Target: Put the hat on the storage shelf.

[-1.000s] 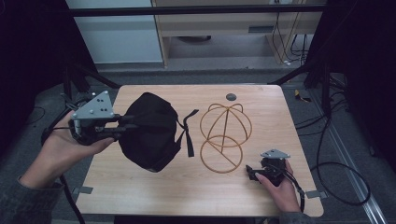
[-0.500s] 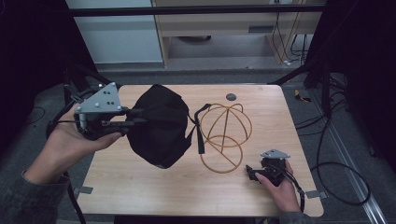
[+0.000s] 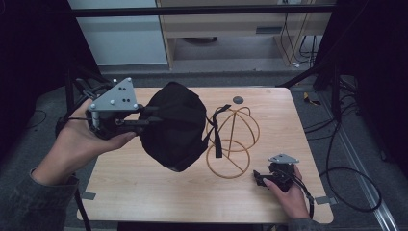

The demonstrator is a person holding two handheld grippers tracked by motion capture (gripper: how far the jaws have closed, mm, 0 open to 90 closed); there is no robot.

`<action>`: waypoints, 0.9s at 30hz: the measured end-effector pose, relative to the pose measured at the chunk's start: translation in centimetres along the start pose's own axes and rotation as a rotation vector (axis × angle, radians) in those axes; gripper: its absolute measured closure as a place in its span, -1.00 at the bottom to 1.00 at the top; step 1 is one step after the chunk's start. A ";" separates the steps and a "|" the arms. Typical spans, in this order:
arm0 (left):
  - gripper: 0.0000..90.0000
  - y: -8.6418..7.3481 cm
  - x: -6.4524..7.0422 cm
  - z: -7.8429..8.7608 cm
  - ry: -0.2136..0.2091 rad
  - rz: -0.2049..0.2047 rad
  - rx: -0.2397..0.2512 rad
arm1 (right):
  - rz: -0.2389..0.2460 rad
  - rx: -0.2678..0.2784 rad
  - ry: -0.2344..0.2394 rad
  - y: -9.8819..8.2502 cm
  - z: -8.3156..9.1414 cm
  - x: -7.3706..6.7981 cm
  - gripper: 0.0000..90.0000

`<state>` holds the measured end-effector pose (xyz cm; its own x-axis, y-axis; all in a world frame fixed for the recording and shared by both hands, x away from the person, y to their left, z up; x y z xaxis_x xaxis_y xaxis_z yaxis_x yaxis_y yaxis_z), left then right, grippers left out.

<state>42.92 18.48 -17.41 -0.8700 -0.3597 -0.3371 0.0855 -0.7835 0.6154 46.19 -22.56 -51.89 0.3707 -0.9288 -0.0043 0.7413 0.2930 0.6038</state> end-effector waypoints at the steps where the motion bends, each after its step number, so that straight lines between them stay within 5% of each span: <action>1: 0.65 0.4 0.1 0.0 0.000 -0.008 -0.008 | -0.002 -0.001 -0.001 0.0 0.0 0.0 -0.88; 27: 0.65 6.5 0.9 -2.2 0.017 -0.097 -0.035 | 0.001 -0.001 -0.003 0.0 0.0 0.0 -0.88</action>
<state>43.75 11.94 -15.24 -0.8670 -0.2894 -0.4057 0.0186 -0.8323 0.5540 46.19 -22.56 -51.92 0.3694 -0.9293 -0.0010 0.7416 0.2942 0.6029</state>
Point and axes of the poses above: each handheld gripper's, and its own axes: z roughly backward along the jaws, y roughly out of its top, x roughly to its right, the point moved 1 cm from there along -z, roughly forward along the jaws, and after that the axes turned 10 degrees about -x, right-handed, at the moved point
